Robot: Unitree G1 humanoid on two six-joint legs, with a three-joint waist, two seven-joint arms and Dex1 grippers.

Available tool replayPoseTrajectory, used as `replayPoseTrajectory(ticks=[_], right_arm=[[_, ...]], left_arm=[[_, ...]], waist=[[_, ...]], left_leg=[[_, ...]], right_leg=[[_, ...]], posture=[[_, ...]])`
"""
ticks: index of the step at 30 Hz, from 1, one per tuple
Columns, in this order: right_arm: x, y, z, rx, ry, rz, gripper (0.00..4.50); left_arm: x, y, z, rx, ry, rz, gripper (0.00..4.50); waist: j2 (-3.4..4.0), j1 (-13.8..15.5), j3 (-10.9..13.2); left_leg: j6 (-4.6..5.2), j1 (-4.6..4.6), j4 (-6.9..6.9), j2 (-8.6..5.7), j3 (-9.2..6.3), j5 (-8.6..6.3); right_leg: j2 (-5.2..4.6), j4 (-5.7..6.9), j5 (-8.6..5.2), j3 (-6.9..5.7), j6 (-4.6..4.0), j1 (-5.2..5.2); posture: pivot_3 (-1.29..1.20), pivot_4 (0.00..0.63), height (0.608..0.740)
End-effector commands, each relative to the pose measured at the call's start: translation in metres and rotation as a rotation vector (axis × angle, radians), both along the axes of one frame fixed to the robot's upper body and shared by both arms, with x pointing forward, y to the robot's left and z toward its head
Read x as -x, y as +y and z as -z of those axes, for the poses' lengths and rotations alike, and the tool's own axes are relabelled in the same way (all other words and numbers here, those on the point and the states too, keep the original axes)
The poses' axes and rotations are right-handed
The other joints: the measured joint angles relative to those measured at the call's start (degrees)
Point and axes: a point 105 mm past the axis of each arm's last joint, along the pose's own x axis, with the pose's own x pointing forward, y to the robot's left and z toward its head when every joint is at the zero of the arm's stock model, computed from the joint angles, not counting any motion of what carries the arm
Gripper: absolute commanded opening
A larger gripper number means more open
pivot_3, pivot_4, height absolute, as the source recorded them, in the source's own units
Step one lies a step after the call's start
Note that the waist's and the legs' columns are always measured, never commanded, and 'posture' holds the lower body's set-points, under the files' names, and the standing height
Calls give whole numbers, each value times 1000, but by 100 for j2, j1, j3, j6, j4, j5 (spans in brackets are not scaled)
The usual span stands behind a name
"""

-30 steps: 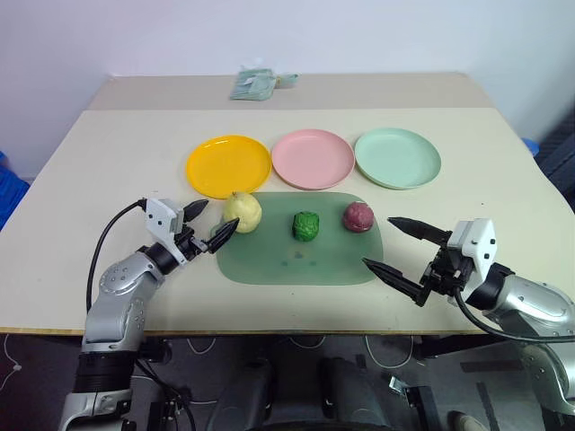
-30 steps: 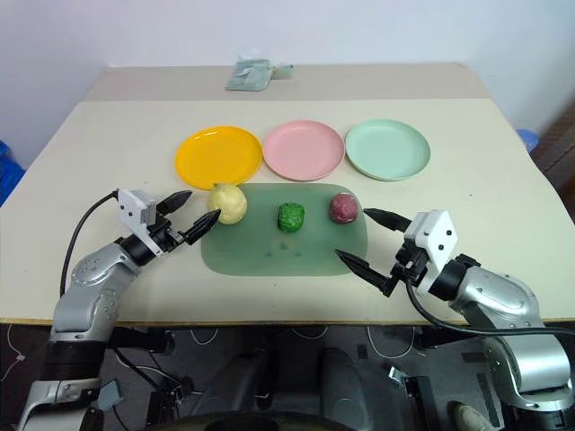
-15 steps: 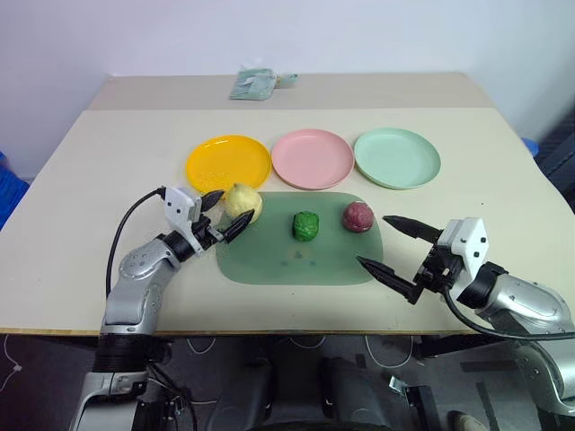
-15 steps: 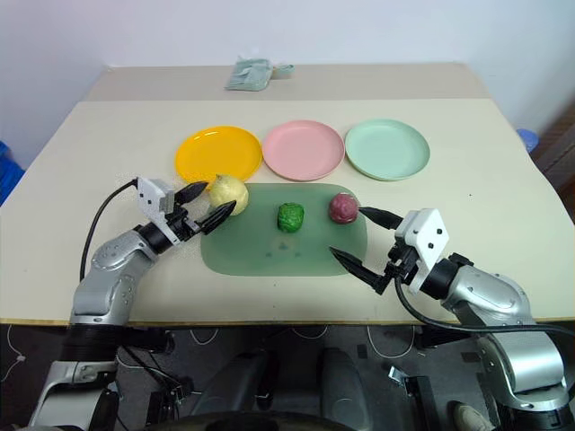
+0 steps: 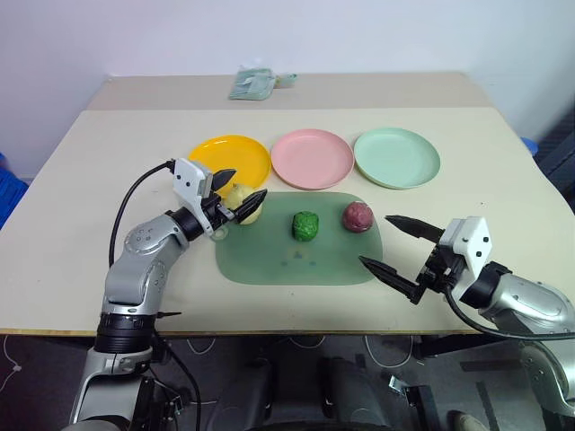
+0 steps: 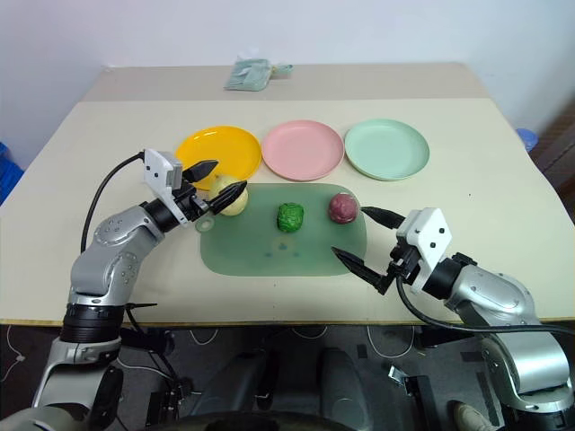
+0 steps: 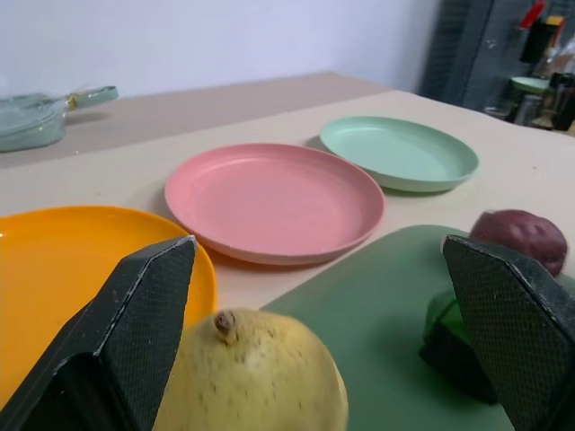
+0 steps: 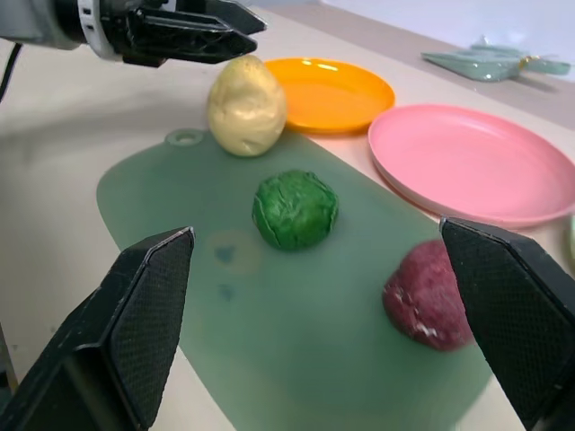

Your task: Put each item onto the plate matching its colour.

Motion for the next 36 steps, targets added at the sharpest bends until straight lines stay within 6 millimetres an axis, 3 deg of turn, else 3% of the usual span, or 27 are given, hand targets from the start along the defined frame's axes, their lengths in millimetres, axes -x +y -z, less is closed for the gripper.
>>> replayPoseTrajectory(ticks=[1, 17, 28, 31, 33, 36], right_arm=[[4, 2, -11, 5, -55, -20, 4476], [7, -3, -5, 7, -54, -6, 4476], [7, -4, -4, 7, -51, 2, 4476], [6, -4, -5, 9, -52, 4, 4500], [6, -4, -5, 10, -53, 7, 4500], [6, -5, -5, 12, -55, 11, 4500]], left_arm=[[1, -4, -15, 1, -40, -9, 4500], [-14, 3, -5, -55, 34, -121, 4500], [-15, 2, 16, -118, 125, -138, 4500], [-16, 2, 18, -122, 130, -140, 3629], [-17, 3, 18, -123, 127, -146, 2804], [-19, 4, 13, -93, 110, -156, 2710]], waist=[[0, 6, 0], [0, 10, 0], [-1, 10, 0], [-1, 10, 0], [-1, 10, -1], [-1, 11, -1]], left_leg=[[0, 0, 1, 0, 0, 0], [-1, 0, 3, -1, 0, 0], [-1, 0, 4, -1, 0, 0], [-1, 0, 4, -1, 0, 0], [-1, 1, 4, -1, 0, 0], [-1, 1, 4, -1, 0, 0]], right_leg=[[0, 1, 0, 0, 0, 0], [0, 3, 0, 0, 1, 1], [0, 4, 0, 0, 1, 1], [0, 4, 0, 0, 1, 1], [0, 5, 0, 0, 1, 1], [0, 5, 0, 0, 1, 1]], posture=[[0, 150, 740], [0, 150, 740], [0, 150, 740], [0, 150, 740], [0, 150, 740], [0, 150, 740]])
